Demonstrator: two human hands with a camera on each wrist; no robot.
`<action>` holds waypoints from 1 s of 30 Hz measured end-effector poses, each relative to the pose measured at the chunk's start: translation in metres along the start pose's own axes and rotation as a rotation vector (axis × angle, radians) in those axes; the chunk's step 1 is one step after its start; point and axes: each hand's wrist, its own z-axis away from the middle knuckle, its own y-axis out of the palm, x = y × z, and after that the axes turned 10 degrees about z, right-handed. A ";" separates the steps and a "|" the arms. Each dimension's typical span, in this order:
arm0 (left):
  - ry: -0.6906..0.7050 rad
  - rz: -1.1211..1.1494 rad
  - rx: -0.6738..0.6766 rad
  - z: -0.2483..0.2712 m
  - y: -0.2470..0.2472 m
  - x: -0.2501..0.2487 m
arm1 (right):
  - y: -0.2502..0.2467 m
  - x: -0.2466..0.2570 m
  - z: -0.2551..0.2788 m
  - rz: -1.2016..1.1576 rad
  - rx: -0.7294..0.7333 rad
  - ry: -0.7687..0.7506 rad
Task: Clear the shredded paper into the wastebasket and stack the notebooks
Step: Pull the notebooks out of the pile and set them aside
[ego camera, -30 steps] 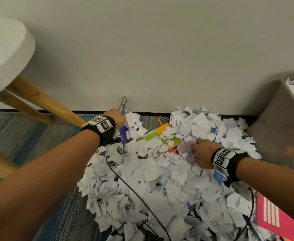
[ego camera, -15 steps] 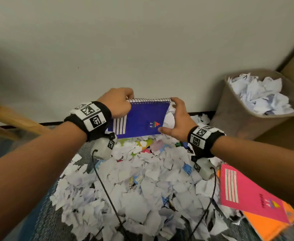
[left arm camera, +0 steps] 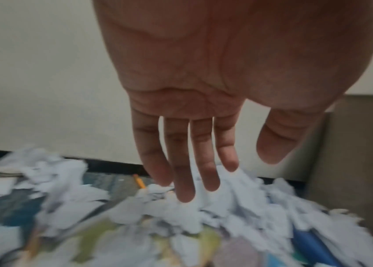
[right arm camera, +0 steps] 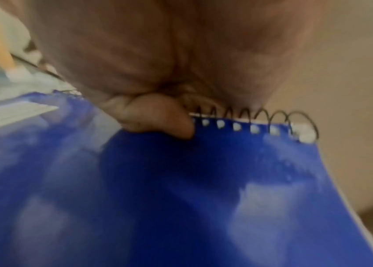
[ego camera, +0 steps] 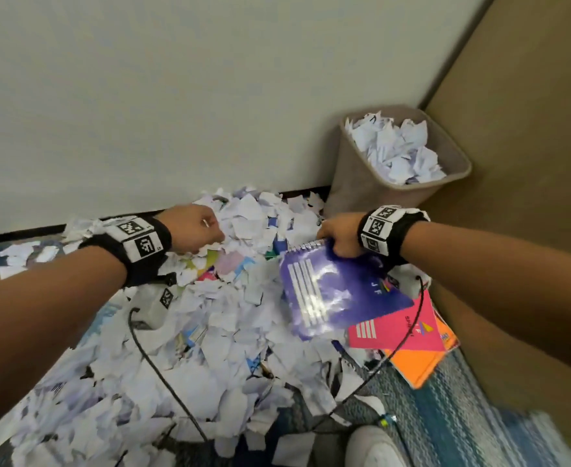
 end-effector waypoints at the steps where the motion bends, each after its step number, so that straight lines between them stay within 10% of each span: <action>1: -0.035 -0.057 -0.001 -0.003 -0.004 0.012 | 0.007 -0.010 0.004 0.062 0.084 0.034; 8: -0.358 -0.260 -0.052 -0.010 -0.029 0.114 | 0.053 -0.062 0.008 0.365 0.400 0.181; 21: -0.440 -0.494 0.113 0.024 -0.051 0.193 | -0.024 0.122 -0.064 0.070 0.145 -0.262; 30: -0.495 -0.324 -0.082 0.052 -0.020 0.277 | -0.008 0.225 -0.122 0.076 -0.156 -0.389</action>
